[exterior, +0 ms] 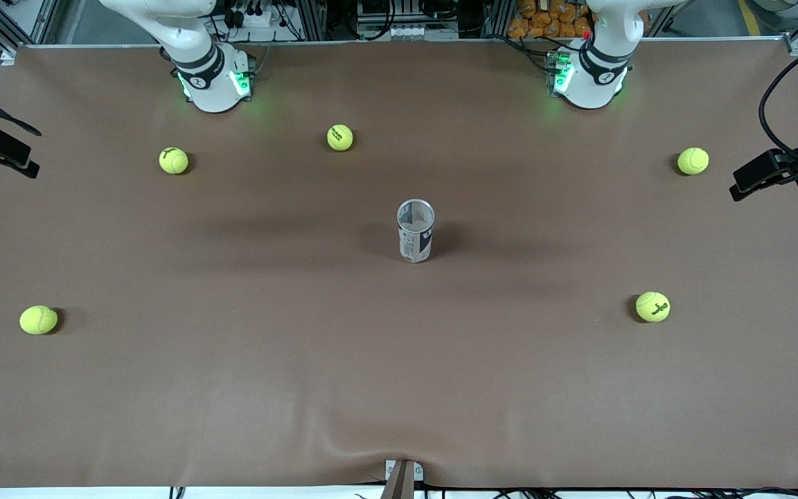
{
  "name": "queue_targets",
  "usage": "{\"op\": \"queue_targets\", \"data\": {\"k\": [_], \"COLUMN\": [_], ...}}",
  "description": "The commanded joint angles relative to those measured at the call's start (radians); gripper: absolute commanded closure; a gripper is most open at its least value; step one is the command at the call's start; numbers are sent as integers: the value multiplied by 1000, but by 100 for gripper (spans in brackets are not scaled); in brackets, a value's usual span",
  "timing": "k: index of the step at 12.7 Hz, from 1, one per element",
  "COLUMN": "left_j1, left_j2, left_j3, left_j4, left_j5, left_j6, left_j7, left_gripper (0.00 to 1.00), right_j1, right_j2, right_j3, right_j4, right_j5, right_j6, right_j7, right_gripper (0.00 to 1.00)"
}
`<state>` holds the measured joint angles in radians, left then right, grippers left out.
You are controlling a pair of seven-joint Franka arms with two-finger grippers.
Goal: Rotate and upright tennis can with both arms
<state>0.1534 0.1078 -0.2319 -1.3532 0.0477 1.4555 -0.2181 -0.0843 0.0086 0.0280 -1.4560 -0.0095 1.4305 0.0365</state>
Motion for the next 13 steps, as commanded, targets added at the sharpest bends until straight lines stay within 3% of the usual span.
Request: {"op": "queue_targets", "data": {"k": [1, 4, 9, 13], "left_j1": [3, -33, -188, -187], "left_j2": [-33, -69, -146, -151], "left_j3": [-7, 3, 181, 187], "left_j4": [-21, -68, -161, -150], "left_j5": [-8, -11, 3, 1], "left_j6": [9, 14, 14, 8], "left_j7": [40, 45, 46, 68], "left_gripper": [0, 0, 0, 0], "right_j1": [1, 1, 1, 1], "right_j2": [-10, -10, -10, -10], "right_j3": [3, 3, 4, 3], "right_j4": [-1, -1, -1, -1], "right_j5": [-14, -14, -12, -12], "right_j6": [-7, -7, -7, -7], "right_j7": [20, 20, 20, 20], "right_gripper": [0, 0, 0, 0]}}
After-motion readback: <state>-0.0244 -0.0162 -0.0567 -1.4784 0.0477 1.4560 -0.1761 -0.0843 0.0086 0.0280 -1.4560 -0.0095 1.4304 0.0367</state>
